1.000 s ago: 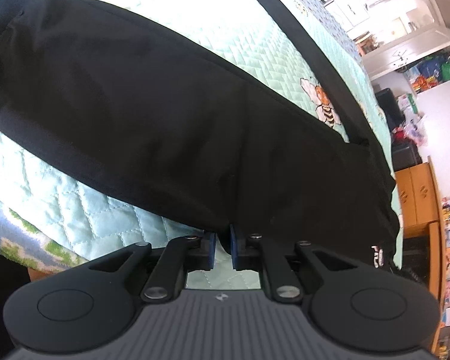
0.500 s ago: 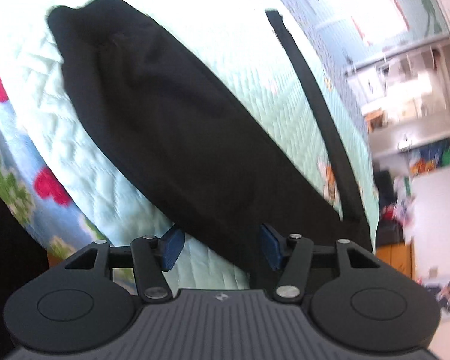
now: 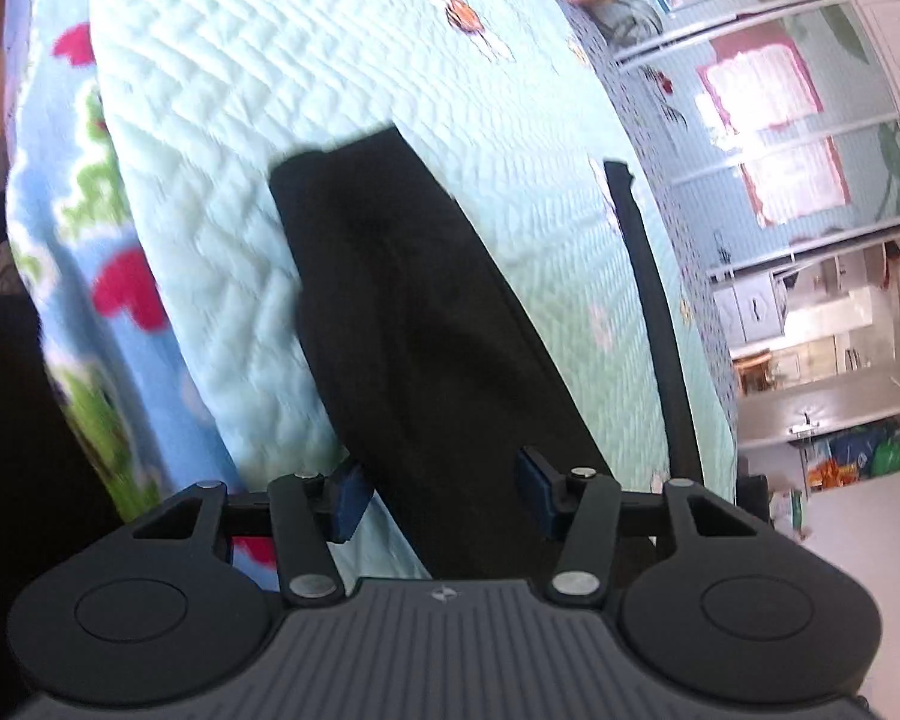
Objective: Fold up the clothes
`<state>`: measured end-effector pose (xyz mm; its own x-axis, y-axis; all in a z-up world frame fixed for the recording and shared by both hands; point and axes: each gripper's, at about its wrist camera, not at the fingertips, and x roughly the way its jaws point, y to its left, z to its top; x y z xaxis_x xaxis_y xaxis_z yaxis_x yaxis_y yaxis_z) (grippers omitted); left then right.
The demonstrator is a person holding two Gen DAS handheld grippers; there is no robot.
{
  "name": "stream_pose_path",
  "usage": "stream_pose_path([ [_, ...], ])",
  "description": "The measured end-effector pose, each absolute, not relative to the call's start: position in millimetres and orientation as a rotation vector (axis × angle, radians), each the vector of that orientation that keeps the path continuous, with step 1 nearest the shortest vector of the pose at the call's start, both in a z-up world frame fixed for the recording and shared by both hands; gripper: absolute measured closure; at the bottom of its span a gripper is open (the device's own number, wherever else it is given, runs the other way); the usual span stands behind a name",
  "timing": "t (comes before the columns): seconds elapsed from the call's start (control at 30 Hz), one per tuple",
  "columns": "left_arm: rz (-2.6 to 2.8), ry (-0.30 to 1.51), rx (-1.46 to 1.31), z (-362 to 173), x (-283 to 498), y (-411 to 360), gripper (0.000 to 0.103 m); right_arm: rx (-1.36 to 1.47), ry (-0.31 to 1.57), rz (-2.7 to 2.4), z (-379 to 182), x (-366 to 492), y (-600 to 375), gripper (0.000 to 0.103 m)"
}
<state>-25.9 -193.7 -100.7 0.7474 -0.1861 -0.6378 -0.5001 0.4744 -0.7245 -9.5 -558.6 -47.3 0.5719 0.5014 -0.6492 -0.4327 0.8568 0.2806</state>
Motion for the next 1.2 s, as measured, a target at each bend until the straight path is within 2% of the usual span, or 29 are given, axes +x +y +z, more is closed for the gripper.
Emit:
stream_pose_path([
  [0.07, 0.232, 0.747, -1.0, -94, -24, -190, 0.067, 0.081, 0.805, 0.515, -52, -8, -556, 0.046],
  [0.13, 0.251, 0.771, -0.915, -89, -22, -185, 0.087, 0.07, 0.815, 0.484, -56, -4, -554, 0.046],
  [0.2, 0.271, 0.782, -0.873, -87, -22, -179, 0.09, 0.049, 0.827, 0.462, -62, -2, -553, 0.046],
  [0.43, 0.294, 0.805, -0.788, -86, -21, -164, 0.091, -0.074, 0.882, 0.424, -66, -4, -540, 0.046],
  [0.63, 0.273, 0.823, -0.768, -89, -11, -161, 0.091, 0.01, 0.773, 0.542, -29, -2, -507, 0.046],
  [0.7, 0.268, 0.828, -0.762, -89, -9, -160, 0.091, 0.1, 0.8, 0.611, -34, 2, -494, 0.046],
  [0.77, 0.265, 0.834, -0.757, -89, -9, -159, 0.091, 0.195, 0.954, 0.681, -60, 12, -481, 0.056],
  [0.8, 0.264, 0.835, -0.756, -89, -9, -159, 0.091, 0.218, 1.018, 0.675, -74, 13, -476, 0.064],
  [0.83, 0.263, 0.836, -0.755, -89, -9, -159, 0.091, 0.226, 1.057, 0.675, -82, 12, -472, 0.064],
  [1.13, 0.249, 0.846, -0.751, -91, -6, -156, 0.091, 0.165, 0.882, 0.729, -32, 15, -452, 0.063],
  [1.2, 0.247, 0.847, -0.748, -91, -5, -156, 0.091, 0.175, 0.938, 0.736, -47, 23, -445, 0.063],
])
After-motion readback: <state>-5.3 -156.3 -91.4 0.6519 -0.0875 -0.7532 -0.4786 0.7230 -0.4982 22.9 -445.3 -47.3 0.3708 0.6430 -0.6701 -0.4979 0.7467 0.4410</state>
